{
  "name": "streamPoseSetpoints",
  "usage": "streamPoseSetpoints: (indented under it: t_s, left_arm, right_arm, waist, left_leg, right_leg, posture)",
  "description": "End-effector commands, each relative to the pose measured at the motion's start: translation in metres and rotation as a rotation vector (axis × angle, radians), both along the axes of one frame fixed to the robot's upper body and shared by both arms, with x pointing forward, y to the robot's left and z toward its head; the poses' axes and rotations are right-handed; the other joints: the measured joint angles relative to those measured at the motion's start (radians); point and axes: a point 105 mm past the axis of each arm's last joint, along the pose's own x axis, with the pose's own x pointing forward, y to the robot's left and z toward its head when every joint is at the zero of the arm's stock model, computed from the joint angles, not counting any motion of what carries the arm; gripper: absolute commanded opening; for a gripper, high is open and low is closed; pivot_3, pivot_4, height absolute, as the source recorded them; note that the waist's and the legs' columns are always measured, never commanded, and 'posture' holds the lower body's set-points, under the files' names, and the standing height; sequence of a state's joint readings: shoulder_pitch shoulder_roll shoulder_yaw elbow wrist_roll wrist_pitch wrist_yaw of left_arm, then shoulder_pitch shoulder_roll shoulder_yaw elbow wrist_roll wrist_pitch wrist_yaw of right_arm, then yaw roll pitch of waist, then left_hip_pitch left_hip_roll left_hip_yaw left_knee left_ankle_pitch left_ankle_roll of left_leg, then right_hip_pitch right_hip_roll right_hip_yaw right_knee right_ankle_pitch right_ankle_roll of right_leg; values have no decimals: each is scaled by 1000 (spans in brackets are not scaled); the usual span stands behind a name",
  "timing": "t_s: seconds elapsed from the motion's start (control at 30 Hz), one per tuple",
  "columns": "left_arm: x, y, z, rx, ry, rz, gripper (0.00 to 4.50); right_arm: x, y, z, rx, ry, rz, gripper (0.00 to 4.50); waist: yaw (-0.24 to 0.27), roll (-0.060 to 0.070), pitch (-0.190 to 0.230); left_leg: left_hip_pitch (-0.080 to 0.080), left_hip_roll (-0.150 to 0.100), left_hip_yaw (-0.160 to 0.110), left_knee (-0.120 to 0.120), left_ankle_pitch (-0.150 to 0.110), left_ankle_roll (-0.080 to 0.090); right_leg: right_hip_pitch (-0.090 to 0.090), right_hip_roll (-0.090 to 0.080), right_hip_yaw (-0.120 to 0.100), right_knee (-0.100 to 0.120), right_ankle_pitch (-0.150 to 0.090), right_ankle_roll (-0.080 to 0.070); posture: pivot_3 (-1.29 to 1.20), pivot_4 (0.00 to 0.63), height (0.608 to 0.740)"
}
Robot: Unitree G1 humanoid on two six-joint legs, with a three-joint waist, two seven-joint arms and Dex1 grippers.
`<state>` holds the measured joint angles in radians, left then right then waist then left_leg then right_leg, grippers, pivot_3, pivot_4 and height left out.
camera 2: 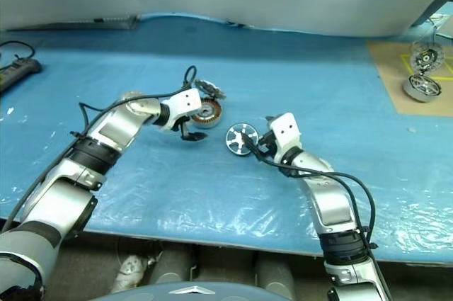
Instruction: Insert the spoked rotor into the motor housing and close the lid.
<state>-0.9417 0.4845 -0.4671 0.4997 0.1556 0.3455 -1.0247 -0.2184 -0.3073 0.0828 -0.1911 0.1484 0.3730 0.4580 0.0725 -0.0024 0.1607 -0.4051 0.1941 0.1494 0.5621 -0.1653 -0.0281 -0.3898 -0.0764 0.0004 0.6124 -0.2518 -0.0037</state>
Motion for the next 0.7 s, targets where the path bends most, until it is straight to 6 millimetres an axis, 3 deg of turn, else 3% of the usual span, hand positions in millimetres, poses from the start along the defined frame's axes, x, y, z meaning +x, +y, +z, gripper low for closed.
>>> streamPoseSetpoints:
  t_s: [0.03, 0.27, 0.43, 0.7]
  left_arm:
    - [15, -1, 19, 66, -78, -21, 4482]
    - [27, -7, 21, 192, -60, -56, 4482]
    - [29, -13, 7, 306, -47, -76, 4482]
    - [36, -28, 32, 263, -77, -57, 4482]
  right_arm:
    - [0, -1, 11, -1, -48, 12, 4500]
    - [0, -1, 11, -13, -42, 31, 4500]
    - [2, -2, 12, -22, -38, 42, 4500]
    - [2, -4, 11, -41, -25, 59, 4500]
  waist:
    - [2, 0, 0]
    - [14, 0, 0]
    - [24, 0, 0]
    - [27, -1, 1]
  left_leg:
    - [0, 0, 0, 0, 0, 0]
    - [0, -1, 0, 0, 0, 0]
    - [0, -1, -1, 1, 0, 0]
    - [1, -2, -1, 2, 0, 0]
  right_leg:
    - [0, 0, 0, 0, 0, 0]
    - [0, -1, 0, 0, 0, 0]
    - [0, -1, 0, 2, 0, 0]
    - [1, -3, 0, 4, 0, 0]
  posture:
    - [0, 150, 740]
    - [0, 150, 740]
    - [0, 150, 740]
    - [0, 150, 740]
